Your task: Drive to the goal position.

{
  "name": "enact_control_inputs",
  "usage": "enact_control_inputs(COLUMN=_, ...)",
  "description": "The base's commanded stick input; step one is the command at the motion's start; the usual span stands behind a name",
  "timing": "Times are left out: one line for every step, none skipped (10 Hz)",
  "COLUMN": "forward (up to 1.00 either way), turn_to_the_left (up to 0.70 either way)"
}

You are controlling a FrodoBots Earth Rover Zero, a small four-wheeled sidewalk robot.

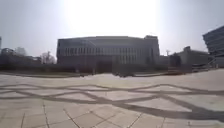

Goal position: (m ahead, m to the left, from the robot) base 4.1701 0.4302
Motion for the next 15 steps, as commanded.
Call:
enact_control_inputs(forward=1.00, turn_to_the_left=0.00)
enact_control_inputs(forward=1.00, turn_to_the_left=0.00)
enact_control_inputs(forward=1.00, turn_to_the_left=0.00)
enact_control_inputs(forward=1.00, turn_to_the_left=0.00)
enact_control_inputs(forward=1.00, turn_to_the_left=0.00)
enact_control_inputs(forward=1.00, turn_to_the_left=0.00)
enact_control_inputs(forward=1.00, turn_to_the_left=0.00)
enact_control_inputs(forward=1.00, turn_to_the_left=0.00)
enact_control_inputs(forward=1.00, turn_to_the_left=0.00)
enact_control_inputs(forward=1.00, turn_to_the_left=0.00)
enact_control_inputs(forward=1.00, turn_to_the_left=0.00)
enact_control_inputs(forward=1.00, turn_to_the_left=0.00)
enact_control_inputs(forward=1.00, turn_to_the_left=0.00)
enact_control_inputs(forward=1.00, turn_to_the_left=0.00)
enact_control_inputs(forward=1.00, turn_to_the_left=0.00)
